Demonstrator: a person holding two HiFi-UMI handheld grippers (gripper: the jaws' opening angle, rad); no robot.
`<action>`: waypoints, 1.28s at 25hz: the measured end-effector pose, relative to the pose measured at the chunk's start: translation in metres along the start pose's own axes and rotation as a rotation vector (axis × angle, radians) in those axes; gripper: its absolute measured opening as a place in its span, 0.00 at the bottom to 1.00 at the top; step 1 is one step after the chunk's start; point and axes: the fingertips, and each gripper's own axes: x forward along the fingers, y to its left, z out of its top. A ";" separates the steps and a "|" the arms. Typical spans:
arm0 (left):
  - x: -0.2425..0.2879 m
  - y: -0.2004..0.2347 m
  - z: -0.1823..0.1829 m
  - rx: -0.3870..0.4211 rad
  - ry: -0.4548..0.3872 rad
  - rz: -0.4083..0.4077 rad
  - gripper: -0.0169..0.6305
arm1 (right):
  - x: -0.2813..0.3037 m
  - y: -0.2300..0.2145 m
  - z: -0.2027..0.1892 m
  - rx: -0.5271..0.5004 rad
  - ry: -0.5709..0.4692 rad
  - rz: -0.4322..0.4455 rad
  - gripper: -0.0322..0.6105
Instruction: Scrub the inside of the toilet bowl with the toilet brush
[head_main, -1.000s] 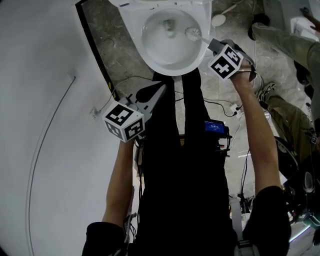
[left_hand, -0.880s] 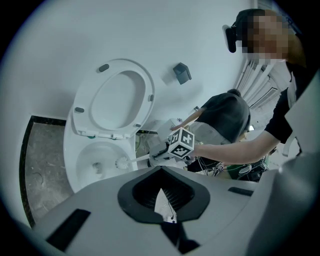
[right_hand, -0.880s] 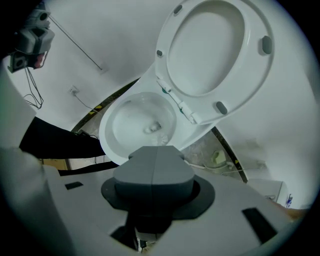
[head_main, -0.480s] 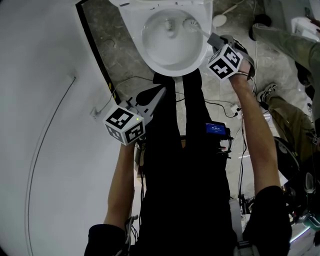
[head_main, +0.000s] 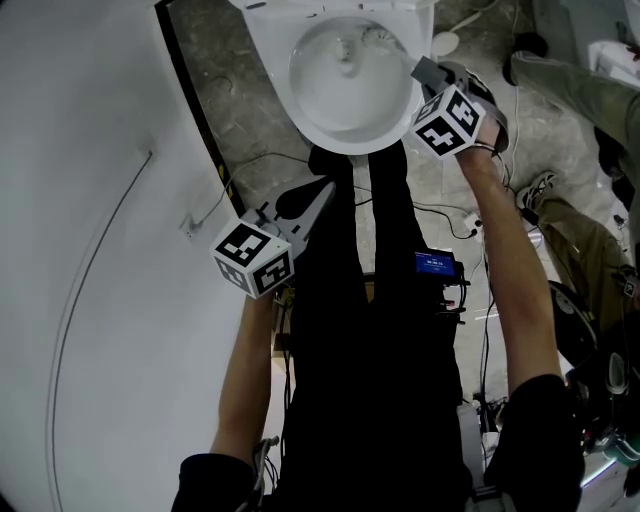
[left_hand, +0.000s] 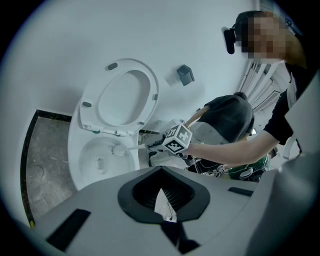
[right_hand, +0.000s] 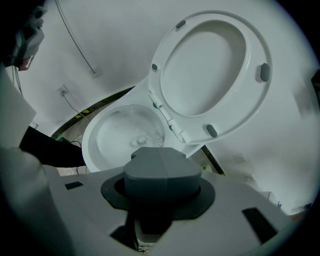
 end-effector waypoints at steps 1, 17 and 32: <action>0.000 0.000 -0.001 -0.005 0.000 0.000 0.04 | 0.001 0.000 0.003 -0.003 -0.005 -0.005 0.30; -0.001 0.013 -0.011 -0.037 -0.008 0.003 0.04 | 0.020 0.010 0.043 -0.030 -0.056 -0.025 0.30; 0.012 0.025 -0.030 -0.067 0.015 -0.009 0.04 | 0.034 0.036 0.065 0.022 -0.127 0.012 0.30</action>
